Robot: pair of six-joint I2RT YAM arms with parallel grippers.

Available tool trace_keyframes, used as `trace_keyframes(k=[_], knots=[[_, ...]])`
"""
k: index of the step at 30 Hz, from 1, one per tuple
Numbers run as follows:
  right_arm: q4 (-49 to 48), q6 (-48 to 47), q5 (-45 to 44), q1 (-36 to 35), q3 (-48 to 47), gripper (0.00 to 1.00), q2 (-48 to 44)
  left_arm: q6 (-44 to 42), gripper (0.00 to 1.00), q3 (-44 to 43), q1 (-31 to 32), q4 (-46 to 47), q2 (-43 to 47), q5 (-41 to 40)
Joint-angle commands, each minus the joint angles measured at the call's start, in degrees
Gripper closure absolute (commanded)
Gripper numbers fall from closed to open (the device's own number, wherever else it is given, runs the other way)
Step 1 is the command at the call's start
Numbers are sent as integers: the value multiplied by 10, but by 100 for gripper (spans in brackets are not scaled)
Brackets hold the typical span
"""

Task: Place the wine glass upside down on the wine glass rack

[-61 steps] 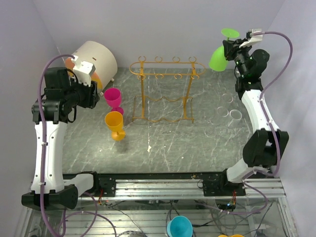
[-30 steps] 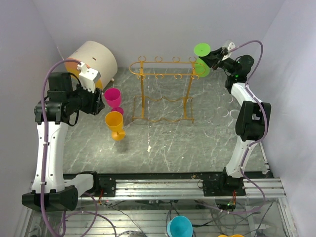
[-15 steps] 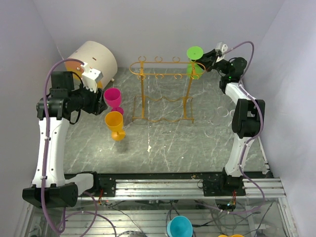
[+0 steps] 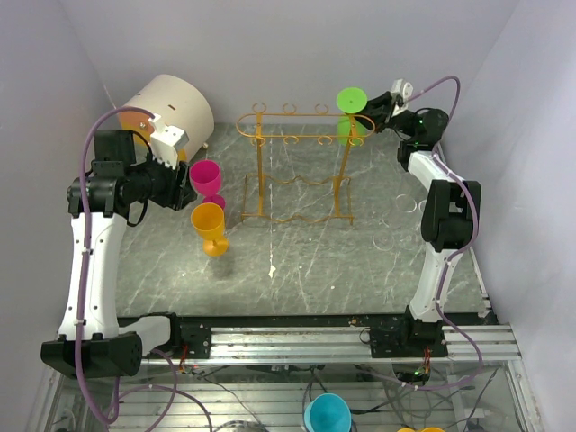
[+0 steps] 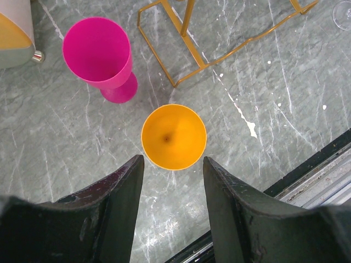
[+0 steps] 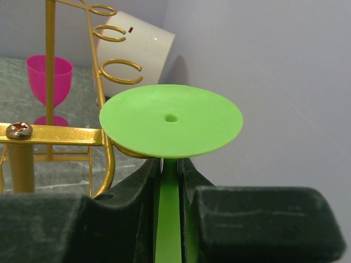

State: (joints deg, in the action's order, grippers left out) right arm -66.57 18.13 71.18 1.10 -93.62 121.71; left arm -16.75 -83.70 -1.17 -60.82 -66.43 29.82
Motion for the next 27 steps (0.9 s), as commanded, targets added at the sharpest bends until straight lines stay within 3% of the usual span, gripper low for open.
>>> trace_keyframes(k=[1, 10, 14, 17, 19, 21, 27], knots=[[-46, 17, 12, -1, 19, 100, -14, -4, 42, -1, 2, -1, 6, 7], [-59, 19, 22, -1, 59, 100, -38, -3, 42, 7, 2, 3, 13, 3], [-65, 22, 6, 2, 76, 81, -50, -5, 42, 12, 2, -1, 14, 10], [-70, 21, -1, 5, 87, 73, -56, -8, 42, 11, 2, -6, 14, 8], [-72, 18, -5, 7, 95, 59, -57, -12, 42, 12, 2, -9, 13, 9], [-73, 16, -7, 10, 101, 54, -57, -21, 42, 13, 2, -17, 13, 19], [-81, 11, -17, 19, 121, 52, -83, -87, 42, 8, 2, -71, 0, 64]])
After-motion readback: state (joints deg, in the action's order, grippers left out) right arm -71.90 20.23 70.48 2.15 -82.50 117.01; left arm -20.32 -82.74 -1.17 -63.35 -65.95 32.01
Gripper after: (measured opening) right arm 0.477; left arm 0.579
